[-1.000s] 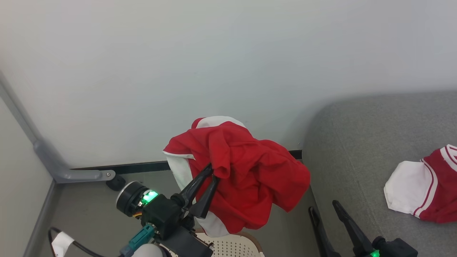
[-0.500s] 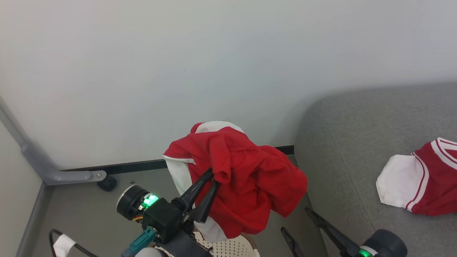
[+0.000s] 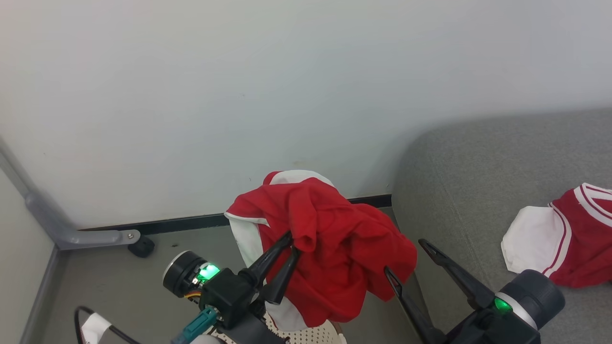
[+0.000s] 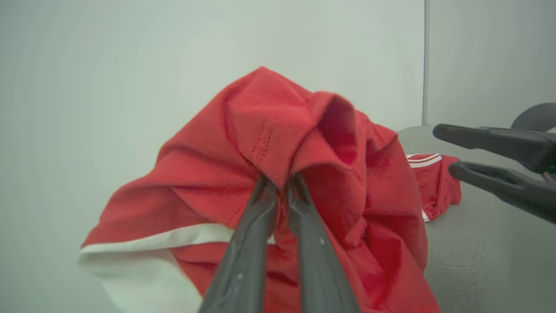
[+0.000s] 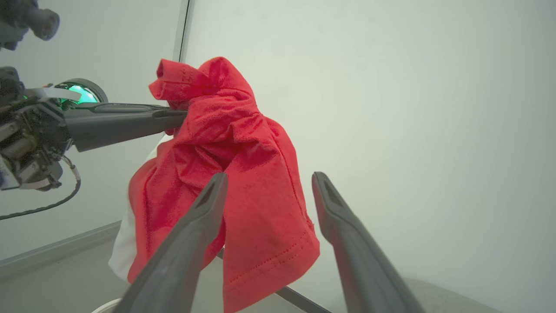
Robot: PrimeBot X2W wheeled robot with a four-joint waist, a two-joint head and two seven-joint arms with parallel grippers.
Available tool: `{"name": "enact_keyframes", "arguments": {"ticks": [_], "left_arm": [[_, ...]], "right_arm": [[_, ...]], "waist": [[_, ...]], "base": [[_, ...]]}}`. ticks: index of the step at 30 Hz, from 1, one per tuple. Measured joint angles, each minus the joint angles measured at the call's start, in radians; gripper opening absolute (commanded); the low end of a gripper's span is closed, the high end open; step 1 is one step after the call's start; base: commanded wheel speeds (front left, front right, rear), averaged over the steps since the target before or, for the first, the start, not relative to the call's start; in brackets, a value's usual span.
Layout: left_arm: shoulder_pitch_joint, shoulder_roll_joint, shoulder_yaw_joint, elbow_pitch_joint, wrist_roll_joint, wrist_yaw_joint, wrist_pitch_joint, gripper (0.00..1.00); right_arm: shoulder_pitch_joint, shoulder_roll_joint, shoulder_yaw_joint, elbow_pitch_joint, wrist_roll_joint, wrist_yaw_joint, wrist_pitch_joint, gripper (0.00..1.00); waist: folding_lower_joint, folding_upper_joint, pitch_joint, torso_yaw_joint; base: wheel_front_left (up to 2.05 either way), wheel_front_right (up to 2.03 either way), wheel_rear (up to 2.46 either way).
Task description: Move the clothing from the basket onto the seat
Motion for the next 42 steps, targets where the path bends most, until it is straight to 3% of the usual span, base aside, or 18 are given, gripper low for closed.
{"name": "enact_keyframes", "arguments": {"ticks": [15,22,42], "left_arm": [[-0.023,0.008,-0.135,-0.018,-0.002,0.0,0.009,0.0],[-0.04,0.029,-0.165,-0.024,-0.012,0.0,0.009,0.0],[-0.064,0.033,-0.283,-0.027,-0.066,0.0,0.008,0.0]], "right_arm": [[-0.065,0.005,0.04,0.095,0.013,0.019,0.112,1.0],[-0.088,0.003,0.146,0.14,0.018,0.038,0.151,1.0],[-0.196,0.052,0.253,0.235,0.02,0.046,0.135,1.0]], "waist": [[0.0,0.0,0.006,0.012],[0.0,0.0,0.01,0.03],[0.0,0.0,0.0,0.043]], "base": [[0.0,0.0,0.0],[0.0,0.0,0.0],[0.0,0.0,0.0]]}}
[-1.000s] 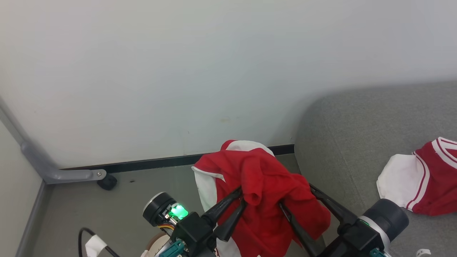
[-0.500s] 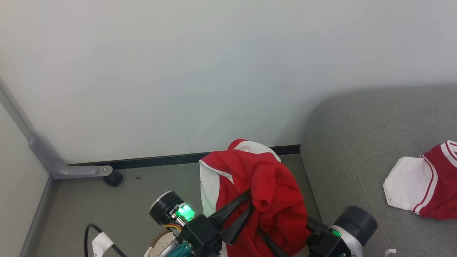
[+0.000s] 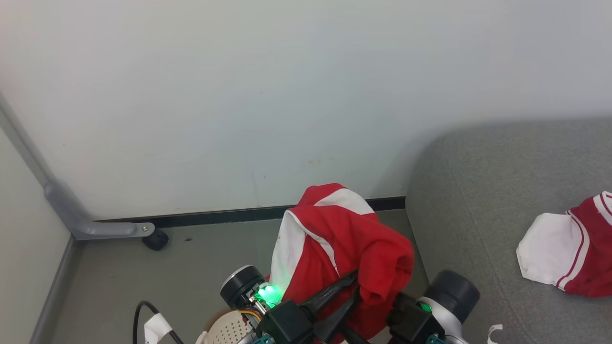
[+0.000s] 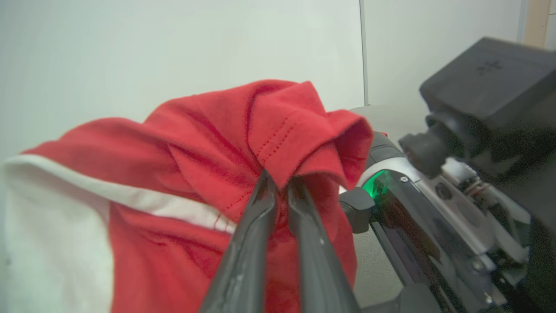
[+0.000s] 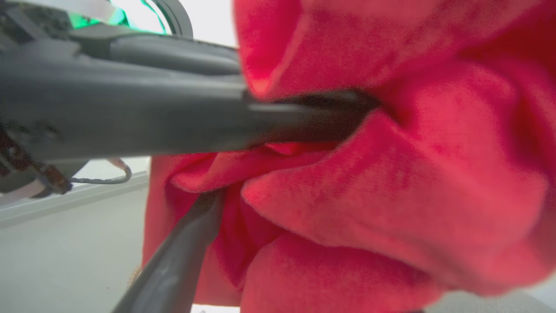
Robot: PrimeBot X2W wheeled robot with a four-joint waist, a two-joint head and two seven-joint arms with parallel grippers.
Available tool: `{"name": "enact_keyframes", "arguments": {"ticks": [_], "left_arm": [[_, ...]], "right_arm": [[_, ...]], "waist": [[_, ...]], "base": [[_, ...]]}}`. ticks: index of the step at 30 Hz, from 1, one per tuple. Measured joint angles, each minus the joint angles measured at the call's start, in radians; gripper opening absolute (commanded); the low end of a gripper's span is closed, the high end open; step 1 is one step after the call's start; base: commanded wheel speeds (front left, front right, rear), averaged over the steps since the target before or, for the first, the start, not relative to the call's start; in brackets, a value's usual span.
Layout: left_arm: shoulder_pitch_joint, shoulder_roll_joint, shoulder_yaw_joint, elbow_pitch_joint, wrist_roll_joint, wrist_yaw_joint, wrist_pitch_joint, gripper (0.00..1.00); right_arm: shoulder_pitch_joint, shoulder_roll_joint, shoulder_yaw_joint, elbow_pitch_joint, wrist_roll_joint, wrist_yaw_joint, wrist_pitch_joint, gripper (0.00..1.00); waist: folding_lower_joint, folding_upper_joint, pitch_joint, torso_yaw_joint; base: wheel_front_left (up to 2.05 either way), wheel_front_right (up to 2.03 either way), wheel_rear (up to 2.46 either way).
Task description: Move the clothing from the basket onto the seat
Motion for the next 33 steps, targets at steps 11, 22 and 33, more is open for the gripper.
{"name": "enact_keyframes", "arguments": {"ticks": [11,22,33], "left_arm": [[-0.012,0.004,-0.007,0.0,-0.012,0.0,-0.001,0.0],[-0.012,0.007,-0.001,0.003,-0.016,0.0,-0.009,0.0],[-0.012,0.005,0.012,0.008,-0.022,0.001,-0.01,1.0]], "right_arm": [[-0.009,0.05,-0.055,0.048,0.055,-0.015,-0.068,0.0],[0.009,0.075,-0.123,0.064,0.118,-0.048,-0.143,0.0],[0.015,0.1,-0.177,0.057,0.17,-0.065,-0.173,0.0]], "waist": [[0.0,0.0,0.003,0.012],[0.0,0.0,0.009,0.014],[0.0,-0.0001,0.008,0.006]], "base": [[0.0,0.0,0.0],[0.0,0.0,0.0],[0.0,0.0,0.0]]}}
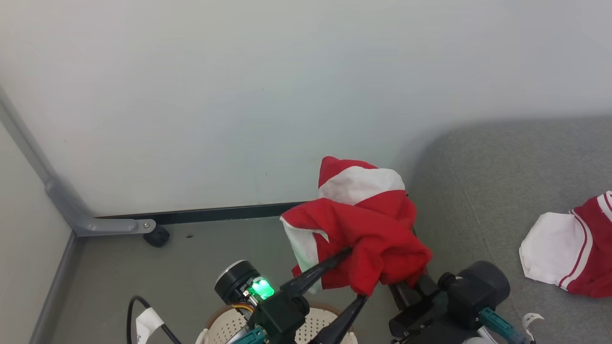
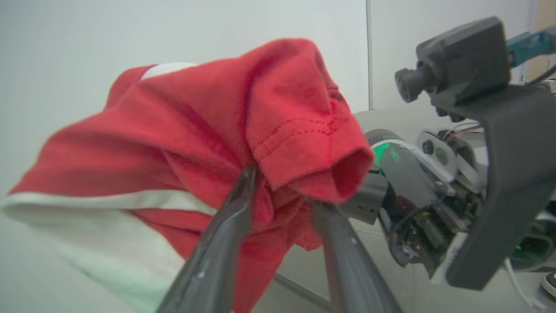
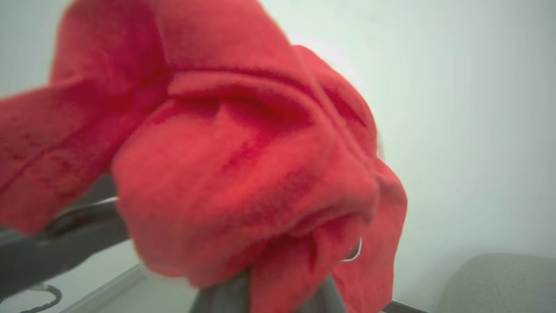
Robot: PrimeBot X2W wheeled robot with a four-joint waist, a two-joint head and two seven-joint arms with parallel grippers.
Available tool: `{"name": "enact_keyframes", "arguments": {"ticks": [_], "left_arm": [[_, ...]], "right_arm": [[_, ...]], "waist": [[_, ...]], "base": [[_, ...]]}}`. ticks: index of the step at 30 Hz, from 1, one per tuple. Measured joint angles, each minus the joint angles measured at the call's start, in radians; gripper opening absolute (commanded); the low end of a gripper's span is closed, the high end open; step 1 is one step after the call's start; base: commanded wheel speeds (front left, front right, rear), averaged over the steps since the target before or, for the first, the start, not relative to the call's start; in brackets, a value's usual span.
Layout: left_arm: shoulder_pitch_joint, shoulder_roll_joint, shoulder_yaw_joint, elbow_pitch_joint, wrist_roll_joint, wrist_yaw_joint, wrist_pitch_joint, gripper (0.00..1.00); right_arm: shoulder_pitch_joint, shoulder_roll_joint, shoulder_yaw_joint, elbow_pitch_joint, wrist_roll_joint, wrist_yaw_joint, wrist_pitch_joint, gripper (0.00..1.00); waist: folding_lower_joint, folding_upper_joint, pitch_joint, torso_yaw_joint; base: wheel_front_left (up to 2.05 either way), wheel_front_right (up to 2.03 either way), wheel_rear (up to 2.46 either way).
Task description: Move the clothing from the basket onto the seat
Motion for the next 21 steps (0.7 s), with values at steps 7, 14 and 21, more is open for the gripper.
{"name": "enact_keyframes", "arguments": {"ticks": [7,14,21], "left_arm": [[0.0,0.0,0.003,0.013,0.0,0.007,0.0,1.0],[0.001,0.007,0.016,0.023,-0.002,0.009,0.0,1.0],[0.009,0.02,0.027,0.031,-0.003,0.017,-0.008,1.0]], "right_arm": [[0.014,0.001,-0.028,-0.013,0.008,-0.007,-0.008,0.0],[0.014,-0.001,-0.063,-0.027,0.014,-0.015,-0.016,0.0],[0.014,-0.014,-0.113,-0.047,0.018,-0.028,-0.016,0.0]], "waist": [[0.0,0.0001,-0.001,-0.001],[0.0,0.0,-0.003,0.001],[0.0,0.0,-0.008,0.002]], "base": [[0.0,0.0,0.0],[0.0,0.0,0.0],[0.0,0.0,0.0]]}}
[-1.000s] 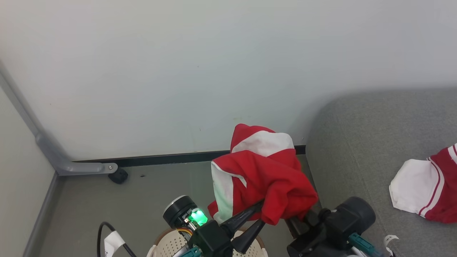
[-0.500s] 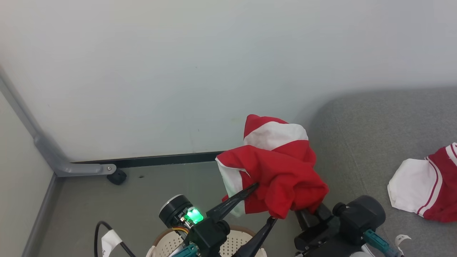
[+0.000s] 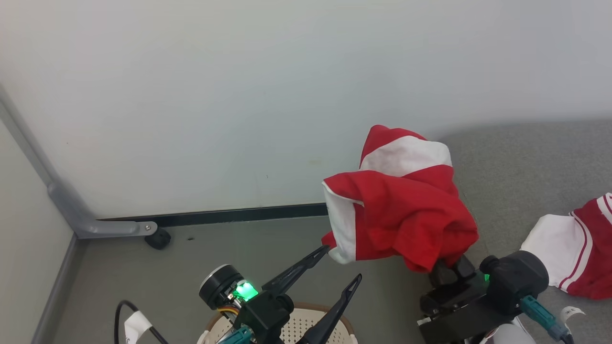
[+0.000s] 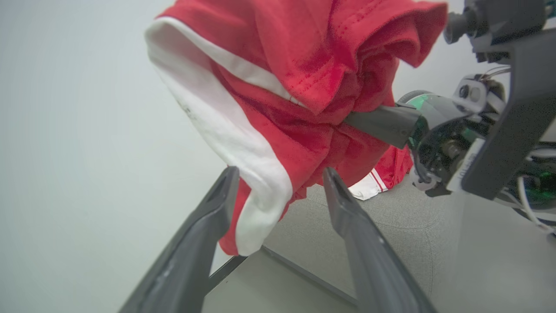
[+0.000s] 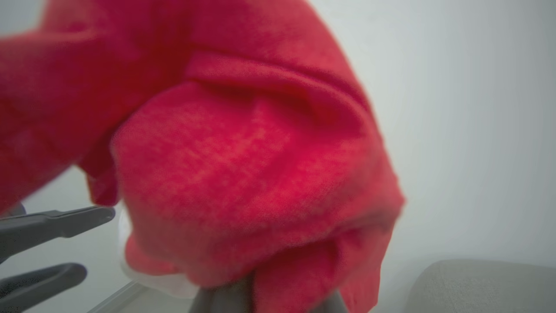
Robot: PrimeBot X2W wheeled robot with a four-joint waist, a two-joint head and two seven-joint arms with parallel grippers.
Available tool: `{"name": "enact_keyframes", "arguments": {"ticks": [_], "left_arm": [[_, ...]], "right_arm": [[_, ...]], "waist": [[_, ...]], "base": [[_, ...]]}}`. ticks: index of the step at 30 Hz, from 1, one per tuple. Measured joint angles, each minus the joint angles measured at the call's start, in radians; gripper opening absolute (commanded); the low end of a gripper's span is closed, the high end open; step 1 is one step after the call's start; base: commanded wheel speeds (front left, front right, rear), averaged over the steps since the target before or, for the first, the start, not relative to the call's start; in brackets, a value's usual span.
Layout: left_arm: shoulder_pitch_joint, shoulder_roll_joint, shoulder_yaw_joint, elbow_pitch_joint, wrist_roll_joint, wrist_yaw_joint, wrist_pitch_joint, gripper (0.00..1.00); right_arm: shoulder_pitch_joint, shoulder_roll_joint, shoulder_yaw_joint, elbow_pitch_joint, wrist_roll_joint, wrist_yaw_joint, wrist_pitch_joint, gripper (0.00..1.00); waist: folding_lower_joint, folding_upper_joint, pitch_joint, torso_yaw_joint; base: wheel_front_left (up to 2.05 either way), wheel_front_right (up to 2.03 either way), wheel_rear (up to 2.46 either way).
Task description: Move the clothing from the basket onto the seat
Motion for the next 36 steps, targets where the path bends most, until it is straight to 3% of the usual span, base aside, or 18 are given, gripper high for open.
{"name": "enact_keyframes", "arguments": {"ticks": [10,36], "left_arm": [[0.034,0.02,0.023,0.017,-0.008,0.022,-0.002,1.0],[0.19,0.044,0.022,0.054,-0.008,0.022,-0.01,1.0]], "right_arm": [[0.001,-0.034,-0.079,-0.041,0.008,-0.015,0.0,0.0],[0.124,-0.068,-0.206,-0.083,0.022,-0.05,0.0,0.0]], "waist": [[0.0,0.0,-0.008,-0.001],[-0.0001,0.0,-0.036,-0.016]], "base": [[0.0,0.0,0.0],[0.0,0.0,0.0]]}}
